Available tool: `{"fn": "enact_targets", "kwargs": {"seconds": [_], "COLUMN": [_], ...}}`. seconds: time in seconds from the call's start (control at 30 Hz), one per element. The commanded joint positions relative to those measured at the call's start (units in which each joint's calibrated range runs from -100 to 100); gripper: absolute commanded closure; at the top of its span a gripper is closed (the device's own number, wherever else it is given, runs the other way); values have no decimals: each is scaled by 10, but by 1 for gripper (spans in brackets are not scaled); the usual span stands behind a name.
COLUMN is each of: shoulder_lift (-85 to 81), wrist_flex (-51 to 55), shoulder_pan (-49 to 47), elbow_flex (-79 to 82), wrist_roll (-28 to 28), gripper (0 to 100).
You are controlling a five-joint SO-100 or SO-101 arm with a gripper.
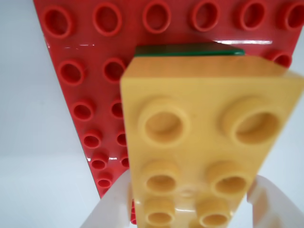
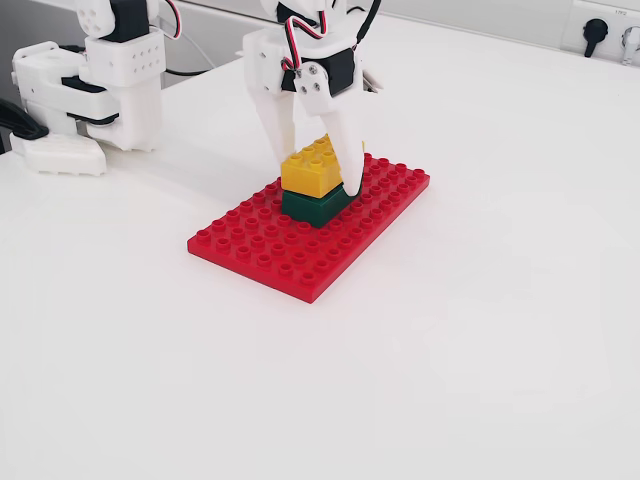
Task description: Put yellow lego brick onto the green one
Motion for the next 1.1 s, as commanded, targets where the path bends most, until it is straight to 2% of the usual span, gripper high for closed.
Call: {"fn": "enact_targets", "kwargs": {"seconds": [0.0, 0.37, 0.8, 0.83, 0.93, 0.97, 1.07], "shoulder_lift": [-15, -43, -261, -273, -316, -334, -390], "wrist_flex": [1, 10, 161, 169, 187, 187, 192], "shoulder_pan": [-3, -7, -27, -26, -17, -12, 21], "elbow_flex": [-8, -13, -6, 0, 34, 46, 74], "wrist_roll": [3, 4, 4, 4, 0, 0, 3], "gripper": [74, 74, 75, 77, 96, 100, 98]}}
